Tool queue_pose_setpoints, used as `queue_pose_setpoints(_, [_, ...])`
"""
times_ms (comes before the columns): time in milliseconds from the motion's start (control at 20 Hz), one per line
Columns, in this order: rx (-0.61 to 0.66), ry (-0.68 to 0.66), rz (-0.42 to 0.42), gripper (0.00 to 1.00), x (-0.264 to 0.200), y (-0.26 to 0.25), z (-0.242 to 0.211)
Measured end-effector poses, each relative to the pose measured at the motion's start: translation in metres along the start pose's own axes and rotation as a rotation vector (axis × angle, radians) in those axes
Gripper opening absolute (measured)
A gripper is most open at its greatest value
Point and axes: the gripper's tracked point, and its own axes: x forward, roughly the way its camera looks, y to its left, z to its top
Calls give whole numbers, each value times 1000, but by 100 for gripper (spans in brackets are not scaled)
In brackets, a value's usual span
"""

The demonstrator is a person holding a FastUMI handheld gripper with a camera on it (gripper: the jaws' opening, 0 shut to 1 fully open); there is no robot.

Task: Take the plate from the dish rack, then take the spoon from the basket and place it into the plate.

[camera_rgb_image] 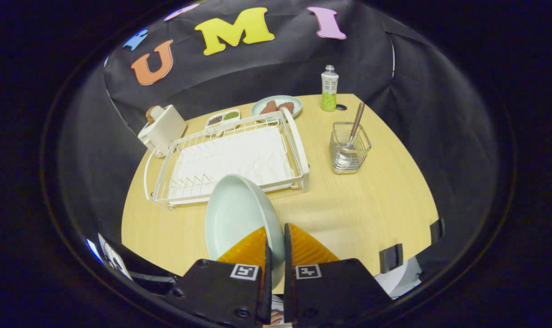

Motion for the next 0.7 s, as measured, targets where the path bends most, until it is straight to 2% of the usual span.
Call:
queue_pose_setpoints(150, [33,57,42,16,30,-8,-20])
queue_pose_setpoints(350, [116,77,143,16,61,-16,-30])
queue_pose_setpoints(700, [160,108,238,17,81,-35,-50])
